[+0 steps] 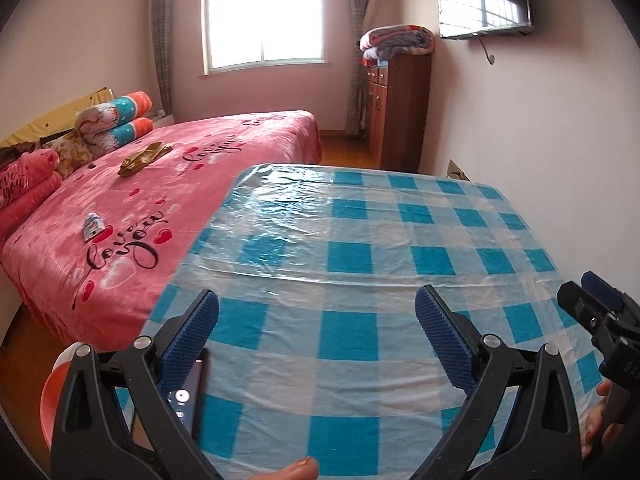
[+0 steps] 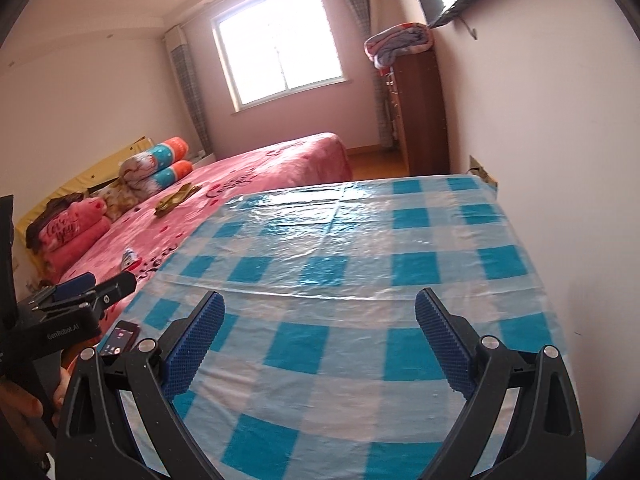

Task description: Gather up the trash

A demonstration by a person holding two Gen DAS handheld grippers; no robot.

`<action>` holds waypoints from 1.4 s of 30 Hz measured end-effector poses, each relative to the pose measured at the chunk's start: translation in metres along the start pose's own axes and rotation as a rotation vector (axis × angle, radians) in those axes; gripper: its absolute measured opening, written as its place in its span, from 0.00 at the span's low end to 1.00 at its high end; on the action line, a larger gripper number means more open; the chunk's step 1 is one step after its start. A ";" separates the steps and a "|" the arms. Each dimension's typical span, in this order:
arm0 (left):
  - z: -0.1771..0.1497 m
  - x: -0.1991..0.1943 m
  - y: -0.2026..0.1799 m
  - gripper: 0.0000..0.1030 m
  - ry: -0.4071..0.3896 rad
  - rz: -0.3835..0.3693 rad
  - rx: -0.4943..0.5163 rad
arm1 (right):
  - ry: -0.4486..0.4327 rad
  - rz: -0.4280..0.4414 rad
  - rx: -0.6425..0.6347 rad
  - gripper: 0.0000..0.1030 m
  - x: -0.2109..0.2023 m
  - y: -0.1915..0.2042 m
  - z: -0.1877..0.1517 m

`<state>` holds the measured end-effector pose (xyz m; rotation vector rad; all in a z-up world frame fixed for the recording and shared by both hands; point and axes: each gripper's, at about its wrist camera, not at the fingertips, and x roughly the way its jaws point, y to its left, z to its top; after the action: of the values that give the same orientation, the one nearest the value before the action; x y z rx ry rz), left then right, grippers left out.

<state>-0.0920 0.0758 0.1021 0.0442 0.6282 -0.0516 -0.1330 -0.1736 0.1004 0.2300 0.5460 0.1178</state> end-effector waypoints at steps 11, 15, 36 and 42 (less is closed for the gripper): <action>-0.003 0.013 -0.037 0.96 0.019 -0.006 0.053 | -0.008 -0.069 0.013 0.92 0.000 -0.029 -0.009; -0.003 0.020 -0.047 0.96 0.031 0.003 0.077 | -0.012 -0.085 0.010 0.92 -0.001 -0.034 -0.011; -0.013 0.036 -0.063 0.96 0.076 -0.015 0.098 | -0.010 -0.118 0.015 0.92 0.002 -0.045 -0.014; -0.013 0.036 -0.064 0.96 0.077 -0.024 0.095 | -0.010 -0.119 0.012 0.92 0.001 -0.043 -0.015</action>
<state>-0.0744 0.0118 0.0685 0.1311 0.7032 -0.1033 -0.1374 -0.2124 0.0767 0.2088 0.5494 -0.0020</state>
